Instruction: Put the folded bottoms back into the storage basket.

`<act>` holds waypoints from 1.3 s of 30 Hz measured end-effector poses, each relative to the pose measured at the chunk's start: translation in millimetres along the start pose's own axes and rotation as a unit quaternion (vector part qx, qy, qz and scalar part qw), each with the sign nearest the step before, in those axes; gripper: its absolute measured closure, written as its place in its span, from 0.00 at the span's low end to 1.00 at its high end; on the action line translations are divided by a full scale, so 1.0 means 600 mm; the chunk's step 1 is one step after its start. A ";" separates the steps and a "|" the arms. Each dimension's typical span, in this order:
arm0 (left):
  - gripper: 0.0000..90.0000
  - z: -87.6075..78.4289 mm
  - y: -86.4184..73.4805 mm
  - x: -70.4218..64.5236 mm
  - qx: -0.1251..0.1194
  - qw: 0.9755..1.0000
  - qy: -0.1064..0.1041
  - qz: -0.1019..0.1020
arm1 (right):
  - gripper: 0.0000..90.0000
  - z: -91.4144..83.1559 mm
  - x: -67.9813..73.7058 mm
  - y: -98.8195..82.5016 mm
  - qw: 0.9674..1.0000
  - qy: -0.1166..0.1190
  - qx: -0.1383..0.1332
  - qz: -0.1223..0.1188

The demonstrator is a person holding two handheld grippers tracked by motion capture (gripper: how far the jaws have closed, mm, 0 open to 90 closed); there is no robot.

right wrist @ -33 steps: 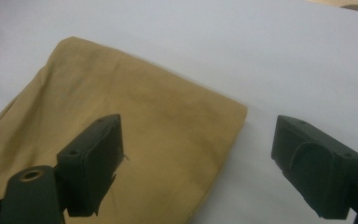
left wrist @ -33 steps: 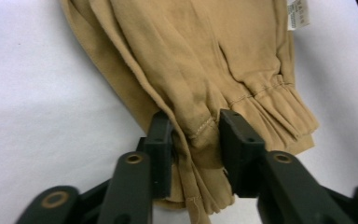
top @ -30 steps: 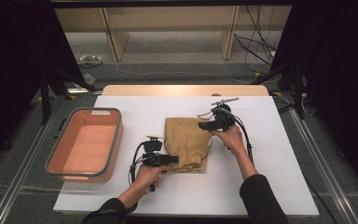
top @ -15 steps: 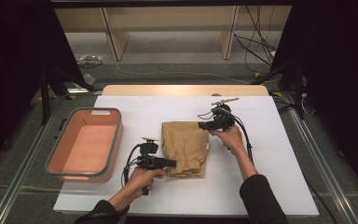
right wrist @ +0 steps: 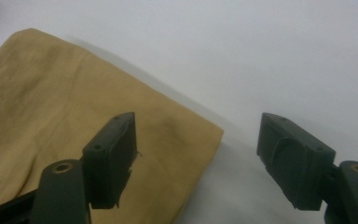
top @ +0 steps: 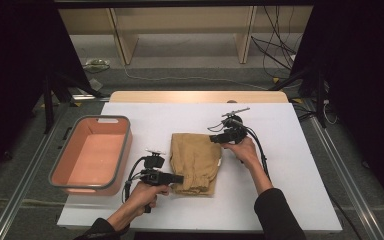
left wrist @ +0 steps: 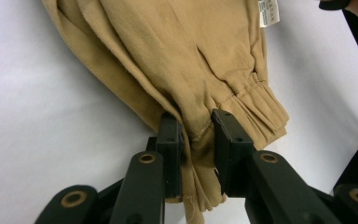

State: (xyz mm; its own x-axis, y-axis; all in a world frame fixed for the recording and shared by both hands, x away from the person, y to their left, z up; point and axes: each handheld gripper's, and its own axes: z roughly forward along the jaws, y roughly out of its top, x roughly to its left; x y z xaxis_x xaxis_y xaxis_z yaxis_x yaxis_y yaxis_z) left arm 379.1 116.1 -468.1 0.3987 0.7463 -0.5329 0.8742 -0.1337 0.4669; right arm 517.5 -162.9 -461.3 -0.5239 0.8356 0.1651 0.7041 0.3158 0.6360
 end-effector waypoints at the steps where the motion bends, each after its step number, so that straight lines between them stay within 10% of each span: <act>1: 0.82 -0.003 -0.003 0.002 0.001 1.000 0.001 -0.001 | 0.36 0.004 0.004 -0.001 1.000 0.005 0.004 -0.001; 26: 0.80 -0.019 -0.009 0.001 0.016 1.000 0.018 0.019 | 0.48 0.027 0.021 -0.013 0.999 0.004 0.035 0.014; 39: 0.80 -0.024 -0.003 -0.007 0.022 0.999 0.019 0.045 | 0.93 0.028 0.030 -0.017 0.999 0.010 0.027 0.017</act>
State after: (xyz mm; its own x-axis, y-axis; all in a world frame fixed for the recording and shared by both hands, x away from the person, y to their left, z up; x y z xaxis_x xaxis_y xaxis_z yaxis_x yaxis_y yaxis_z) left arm 371.7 122.7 -456.6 0.4663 0.7539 -0.4628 0.8469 -0.2293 0.4798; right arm 509.0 -143.5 -477.2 -0.5089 0.8369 0.2016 0.7458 0.3117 0.5887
